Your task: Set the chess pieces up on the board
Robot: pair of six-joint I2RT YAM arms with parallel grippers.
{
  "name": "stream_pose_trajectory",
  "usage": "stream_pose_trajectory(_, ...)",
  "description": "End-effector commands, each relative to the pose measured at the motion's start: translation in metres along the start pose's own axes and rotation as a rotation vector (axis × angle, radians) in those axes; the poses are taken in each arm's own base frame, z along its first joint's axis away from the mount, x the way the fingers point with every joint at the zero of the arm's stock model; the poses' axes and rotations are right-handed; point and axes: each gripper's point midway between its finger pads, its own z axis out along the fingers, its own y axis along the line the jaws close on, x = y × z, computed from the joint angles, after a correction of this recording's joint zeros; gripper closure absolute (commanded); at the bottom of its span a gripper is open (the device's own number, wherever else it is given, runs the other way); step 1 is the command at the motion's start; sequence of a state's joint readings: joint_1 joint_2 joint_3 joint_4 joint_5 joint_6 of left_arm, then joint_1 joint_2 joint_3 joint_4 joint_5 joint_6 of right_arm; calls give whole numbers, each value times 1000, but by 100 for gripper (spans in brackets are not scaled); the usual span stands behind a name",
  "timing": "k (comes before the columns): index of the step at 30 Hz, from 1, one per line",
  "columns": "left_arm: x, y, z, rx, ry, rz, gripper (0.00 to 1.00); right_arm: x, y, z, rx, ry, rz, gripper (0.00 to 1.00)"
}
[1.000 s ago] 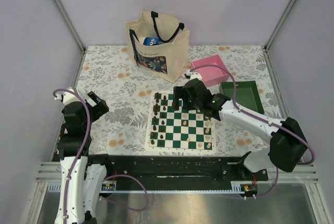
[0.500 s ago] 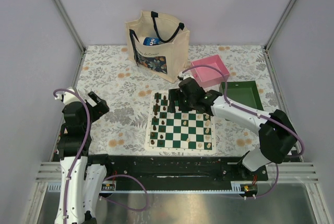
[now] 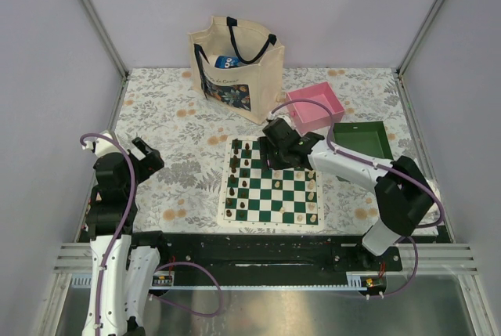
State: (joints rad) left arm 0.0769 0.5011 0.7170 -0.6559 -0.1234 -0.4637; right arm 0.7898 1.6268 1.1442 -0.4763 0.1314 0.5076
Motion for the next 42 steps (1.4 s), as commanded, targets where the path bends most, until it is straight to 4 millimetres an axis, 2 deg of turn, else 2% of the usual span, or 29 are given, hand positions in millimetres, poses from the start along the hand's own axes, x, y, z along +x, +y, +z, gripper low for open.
stream_pose_trajectory(1, -9, -7, 2, 32, -34, -7, 1, -16, -12, 0, 87, -58, 23, 33)
stream_pose_trajectory(15, -10, -8, 1, 36, -38, -8, 1, 7, -13, 27, 87, 4, 67, 42)
stream_pose_trajectory(30, -9, -8, 1, 37, -37, -8, 1, 10, -23, 32, 128, 0, 88, 47)
stream_pose_trajectory(32, -9, -8, 1, 37, -37, -8, 1, 11, -23, 33, 122, 2, 93, 51)
stream_pose_trajectory(42, -9, -8, 1, 39, -34, -7, 1, 15, -28, 38, 123, 19, 106, 48)
